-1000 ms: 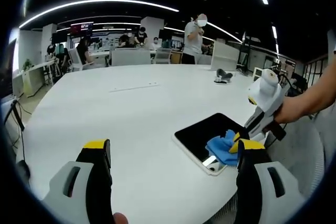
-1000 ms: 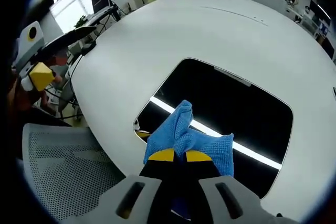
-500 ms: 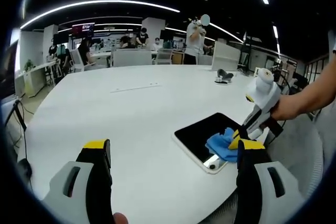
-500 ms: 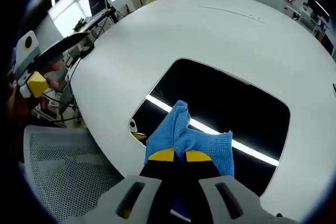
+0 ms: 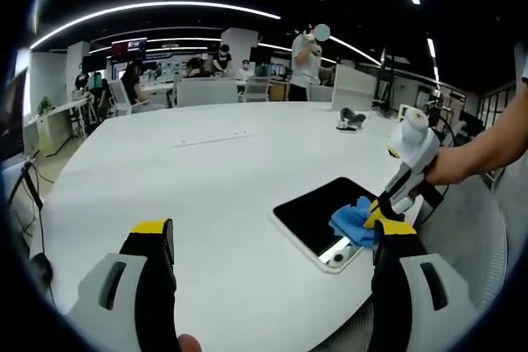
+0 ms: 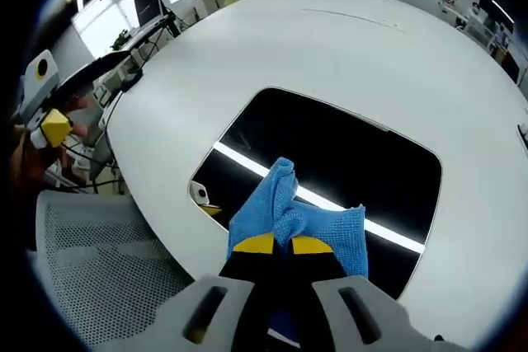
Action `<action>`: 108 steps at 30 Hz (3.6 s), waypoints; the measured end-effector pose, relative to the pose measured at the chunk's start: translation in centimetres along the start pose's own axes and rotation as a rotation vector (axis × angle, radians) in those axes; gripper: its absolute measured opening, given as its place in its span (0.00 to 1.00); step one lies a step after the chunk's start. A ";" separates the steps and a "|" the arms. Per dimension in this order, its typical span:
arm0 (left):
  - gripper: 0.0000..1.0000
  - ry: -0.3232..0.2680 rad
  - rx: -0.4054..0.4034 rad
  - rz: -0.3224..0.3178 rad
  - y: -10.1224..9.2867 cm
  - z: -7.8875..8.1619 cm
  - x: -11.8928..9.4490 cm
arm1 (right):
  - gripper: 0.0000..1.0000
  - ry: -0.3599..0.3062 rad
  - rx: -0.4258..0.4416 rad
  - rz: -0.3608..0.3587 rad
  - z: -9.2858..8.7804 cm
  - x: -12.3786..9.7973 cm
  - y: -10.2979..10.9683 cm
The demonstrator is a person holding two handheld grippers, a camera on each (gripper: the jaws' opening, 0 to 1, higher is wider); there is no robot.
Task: Wipe the mirror surface with the cleaning cloth until all visible marks leave the cleaned area.
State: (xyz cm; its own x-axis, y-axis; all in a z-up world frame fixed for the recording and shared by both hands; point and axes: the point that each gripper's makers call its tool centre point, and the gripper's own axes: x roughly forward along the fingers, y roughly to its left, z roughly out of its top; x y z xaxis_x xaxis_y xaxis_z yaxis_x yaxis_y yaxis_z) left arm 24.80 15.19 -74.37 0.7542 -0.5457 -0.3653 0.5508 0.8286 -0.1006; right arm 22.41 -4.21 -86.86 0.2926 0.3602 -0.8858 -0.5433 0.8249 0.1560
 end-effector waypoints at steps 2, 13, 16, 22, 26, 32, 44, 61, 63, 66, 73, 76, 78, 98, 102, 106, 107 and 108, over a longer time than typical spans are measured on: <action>0.99 0.002 0.001 0.000 0.0 0.0 0.0 | 0.00 0.000 0.003 -0.002 -0.1 -0.2 -0.2; 0.99 -0.003 -0.003 -0.003 0.0 0.2 0.5 | 0.00 0.002 0.020 -0.002 -0.3 -0.3 -0.6; 0.99 0.001 -0.002 -0.006 0.0 0.1 0.6 | 0.00 0.003 0.021 -0.001 -0.3 -0.2 -0.7; 0.99 -0.003 -0.007 -0.002 0.3 0.2 0.8 | 0.00 0.002 0.043 0.008 -0.1 -0.2 -0.8; 0.99 -0.012 -0.008 -0.004 0.2 0.5 0.9 | 0.00 -0.001 0.039 -0.002 0.2 -0.1 -1.1; 0.99 0.000 -0.012 -0.003 0.2 -0.1 0.7 | 0.00 -0.004 0.033 -0.007 0.8 0.2 -1.4; 0.99 -0.005 -0.015 0.003 0.6 0.2 0.9 | 0.00 -0.015 -0.012 -0.044 2.7 1.0 -2.6; 0.99 0.005 -0.013 0.001 1.6 0.4 1.6 | 0.00 -0.027 -0.016 -0.077 5.9 2.1 -4.6; 0.99 0.003 -0.016 0.000 1.6 0.5 1.7 | 0.00 -0.027 -0.018 -0.082 6.2 2.3 -4.8; 0.99 0.002 -0.016 -0.002 1.7 0.5 1.9 | 0.00 -0.028 -0.009 -0.084 6.7 2.5 -5.1; 0.99 -0.002 -0.016 -0.013 1.6 0.6 2.0 | 0.00 -0.030 -0.019 -0.095 7.3 2.7 -5.6; 0.99 0.004 0.007 -0.023 1.5 0.7 2.1 | 0.00 -0.033 -0.021 -0.097 7.5 2.7 -5.7; 0.99 -0.011 0.009 -0.021 1.5 1.2 2.0 | 0.00 -0.035 -0.024 -0.098 7.8 3.0 -5.9; 0.99 -0.042 -0.037 -0.018 1.6 2.0 1.9 | 0.00 -0.036 -0.027 -0.106 9.2 3.4 -6.4; 0.99 -0.043 -0.039 -0.014 1.7 1.9 2.0 | 0.00 -0.037 -0.032 -0.108 9.4 3.3 -6.4; 0.99 -0.047 -0.043 -0.012 1.7 2.0 1.9 | 0.00 -0.042 -0.023 -0.107 9.5 3.5 -6.6; 0.99 -0.047 -0.042 -0.012 1.7 2.0 1.9 | 0.00 -0.042 -0.023 -0.107 9.5 3.5 -6.5; 0.99 -0.047 -0.043 -0.012 1.7 2.0 1.9 | 0.00 -0.043 -0.025 -0.106 9.5 3.5 -6.5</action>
State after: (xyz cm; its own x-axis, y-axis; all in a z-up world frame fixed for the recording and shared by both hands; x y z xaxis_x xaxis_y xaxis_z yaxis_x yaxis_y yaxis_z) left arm 27.87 15.28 -73.43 0.7639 -0.5601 -0.3205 0.5448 0.8260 -0.1448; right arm 34.45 -4.20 -86.79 0.3828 0.2899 -0.8772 -0.5263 0.8488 0.0508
